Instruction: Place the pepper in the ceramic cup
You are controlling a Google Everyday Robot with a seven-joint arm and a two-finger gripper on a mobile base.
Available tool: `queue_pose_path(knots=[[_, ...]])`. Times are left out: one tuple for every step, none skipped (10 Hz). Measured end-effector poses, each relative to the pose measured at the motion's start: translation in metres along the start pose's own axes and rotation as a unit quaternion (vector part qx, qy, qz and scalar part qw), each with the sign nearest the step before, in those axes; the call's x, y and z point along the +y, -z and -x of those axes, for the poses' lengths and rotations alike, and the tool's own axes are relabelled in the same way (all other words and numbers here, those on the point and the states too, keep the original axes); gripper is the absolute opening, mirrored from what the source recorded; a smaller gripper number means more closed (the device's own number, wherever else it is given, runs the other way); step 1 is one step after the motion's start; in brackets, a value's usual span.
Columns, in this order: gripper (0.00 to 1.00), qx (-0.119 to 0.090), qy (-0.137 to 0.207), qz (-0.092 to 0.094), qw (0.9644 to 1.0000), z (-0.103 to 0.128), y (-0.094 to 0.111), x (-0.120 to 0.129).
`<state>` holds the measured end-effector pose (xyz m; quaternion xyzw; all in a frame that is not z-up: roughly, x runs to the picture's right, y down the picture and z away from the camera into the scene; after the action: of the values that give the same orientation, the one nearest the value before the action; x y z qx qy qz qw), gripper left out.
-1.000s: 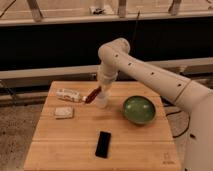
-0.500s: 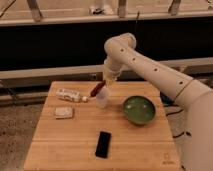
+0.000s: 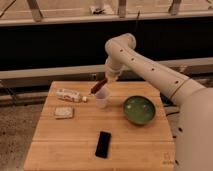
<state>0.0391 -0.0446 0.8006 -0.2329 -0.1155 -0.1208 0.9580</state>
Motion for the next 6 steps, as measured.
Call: queue_pose_path(knots=[[0.60,0.004,-0.006,0.001,1.0000,-0.007,-0.003,0.001],[0.71,0.007,-0.012,0.003,0.9999,-0.012,-0.005,0.002],[0.78,0.010,-0.016,0.004,0.9998,-0.017,-0.006,0.003],[0.80,0.013,-0.018,0.005,0.9997,-0.022,-0.007,0.005],[0.80,0.015,-0.020,0.006,0.9997,-0.025,-0.007,0.007],[0.80,0.017,-0.019,0.006,0.9996,-0.026,-0.006,0.008]])
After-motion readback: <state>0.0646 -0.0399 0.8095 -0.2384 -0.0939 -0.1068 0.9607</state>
